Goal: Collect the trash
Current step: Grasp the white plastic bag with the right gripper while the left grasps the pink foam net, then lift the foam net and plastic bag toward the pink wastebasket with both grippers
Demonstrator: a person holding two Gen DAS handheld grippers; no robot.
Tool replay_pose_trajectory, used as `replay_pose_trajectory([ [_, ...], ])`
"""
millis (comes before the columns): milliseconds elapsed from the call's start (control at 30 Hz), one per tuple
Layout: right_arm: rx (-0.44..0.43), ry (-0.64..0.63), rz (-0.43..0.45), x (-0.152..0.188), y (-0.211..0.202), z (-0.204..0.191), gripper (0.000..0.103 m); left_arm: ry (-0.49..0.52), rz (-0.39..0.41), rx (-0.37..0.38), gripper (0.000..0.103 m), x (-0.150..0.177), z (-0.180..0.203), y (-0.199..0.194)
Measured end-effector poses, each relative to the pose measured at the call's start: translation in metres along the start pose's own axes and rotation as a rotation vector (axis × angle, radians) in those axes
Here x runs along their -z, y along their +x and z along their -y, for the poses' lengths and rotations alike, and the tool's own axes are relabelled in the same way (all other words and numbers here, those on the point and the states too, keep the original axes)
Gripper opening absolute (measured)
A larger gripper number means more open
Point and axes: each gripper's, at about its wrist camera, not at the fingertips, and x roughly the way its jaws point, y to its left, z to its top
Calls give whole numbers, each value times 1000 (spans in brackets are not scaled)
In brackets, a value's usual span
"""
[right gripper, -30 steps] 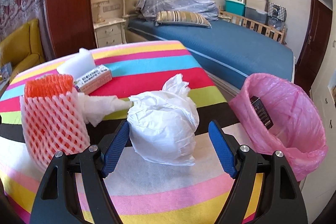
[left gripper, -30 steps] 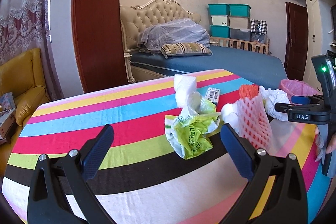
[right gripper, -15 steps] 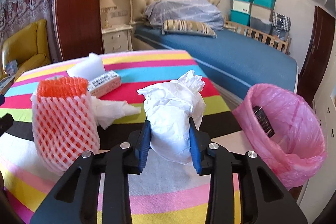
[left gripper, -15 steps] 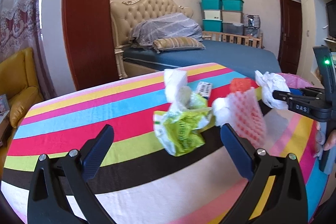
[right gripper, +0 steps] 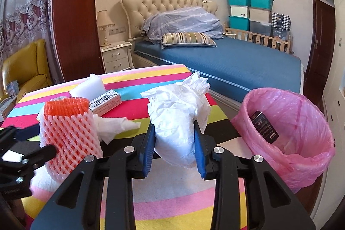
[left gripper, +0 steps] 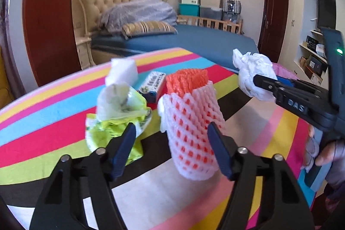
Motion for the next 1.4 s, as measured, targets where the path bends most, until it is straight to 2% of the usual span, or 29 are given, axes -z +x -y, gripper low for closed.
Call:
replay_pose_trajectory([
  [100,-4,1,1,0,0,0,32,-12,-15,30,47,-3,1,8],
  [133,-5,2,1,0,0,0,32,-5,-16,39,32,-3,2,8],
  [267,-5,5,3,1,0,1,32,55,43,26,22,1,13,-3],
  [567,-5,6,8,1,-1,0,32,93,141,-22,21,5,22,-20],
  [833,-18,-1,7,0,-2,-2,32,91,144,-41,21,4,21,-20],
  [1000,-56,0,21,-2,-5,-1,32,81,155,-74,21,3,22,-23],
  [1167,-107,6,25,3,-20,-2,32,75,165,-110,21,7,27,-30],
  [1400,-128,-16,63,4,-53,4,33,96,193,-100,21,6,46,-46],
])
